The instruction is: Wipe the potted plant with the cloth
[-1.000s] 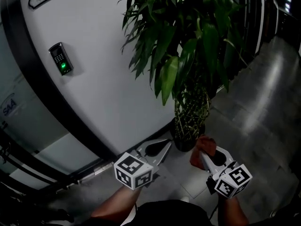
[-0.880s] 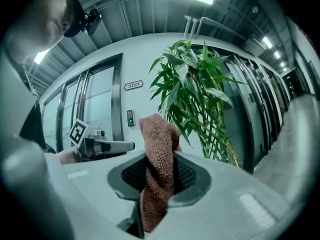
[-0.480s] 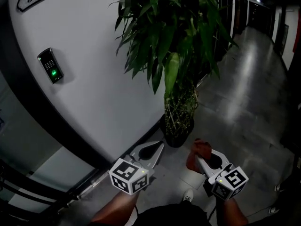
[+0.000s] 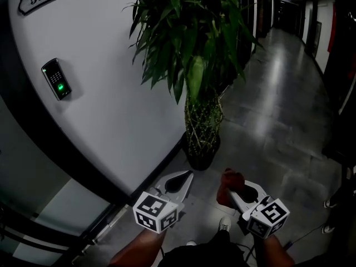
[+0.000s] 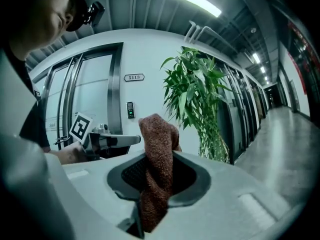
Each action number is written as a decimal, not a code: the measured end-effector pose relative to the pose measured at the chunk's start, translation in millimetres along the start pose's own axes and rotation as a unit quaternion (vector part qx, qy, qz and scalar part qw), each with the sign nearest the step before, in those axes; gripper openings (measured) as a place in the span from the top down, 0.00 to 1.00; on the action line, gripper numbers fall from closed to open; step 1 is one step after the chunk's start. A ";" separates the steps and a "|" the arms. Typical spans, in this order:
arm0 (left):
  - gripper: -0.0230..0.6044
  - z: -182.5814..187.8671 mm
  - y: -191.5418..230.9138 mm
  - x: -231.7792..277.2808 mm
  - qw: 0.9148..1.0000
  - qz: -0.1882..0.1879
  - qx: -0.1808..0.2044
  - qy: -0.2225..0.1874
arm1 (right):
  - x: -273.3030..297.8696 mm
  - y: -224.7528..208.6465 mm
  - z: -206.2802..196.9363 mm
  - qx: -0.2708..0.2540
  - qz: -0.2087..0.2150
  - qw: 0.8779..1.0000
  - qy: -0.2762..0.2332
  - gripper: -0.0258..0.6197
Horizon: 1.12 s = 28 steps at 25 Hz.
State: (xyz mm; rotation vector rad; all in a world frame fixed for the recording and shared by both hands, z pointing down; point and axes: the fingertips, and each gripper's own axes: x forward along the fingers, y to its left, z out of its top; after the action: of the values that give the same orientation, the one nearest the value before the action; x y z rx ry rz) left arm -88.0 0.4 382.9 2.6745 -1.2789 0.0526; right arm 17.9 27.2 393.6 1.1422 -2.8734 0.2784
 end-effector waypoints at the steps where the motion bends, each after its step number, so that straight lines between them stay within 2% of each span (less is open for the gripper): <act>1: 0.94 -1.1 -0.9 -3.7 1.000 0.000 -0.001 0.000 | -1.3 1.9 -1.0 0.002 -0.004 1.000 -0.002 0.85; 9: 0.94 3.4 -0.9 -28.8 1.000 0.008 0.002 -0.014 | -8.7 23.8 -0.9 -0.004 -0.003 1.000 -0.010 0.85; 28: 0.94 7.8 -1.7 -32.6 1.000 0.004 0.005 -0.022 | -8.2 33.2 0.8 -0.011 -0.006 1.000 -0.006 0.86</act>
State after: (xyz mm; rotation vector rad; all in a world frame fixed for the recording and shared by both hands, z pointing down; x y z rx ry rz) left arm -107.6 25.2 371.5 2.6943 -1.3051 0.0018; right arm 1.1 56.4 386.9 1.1604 -2.8723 0.2410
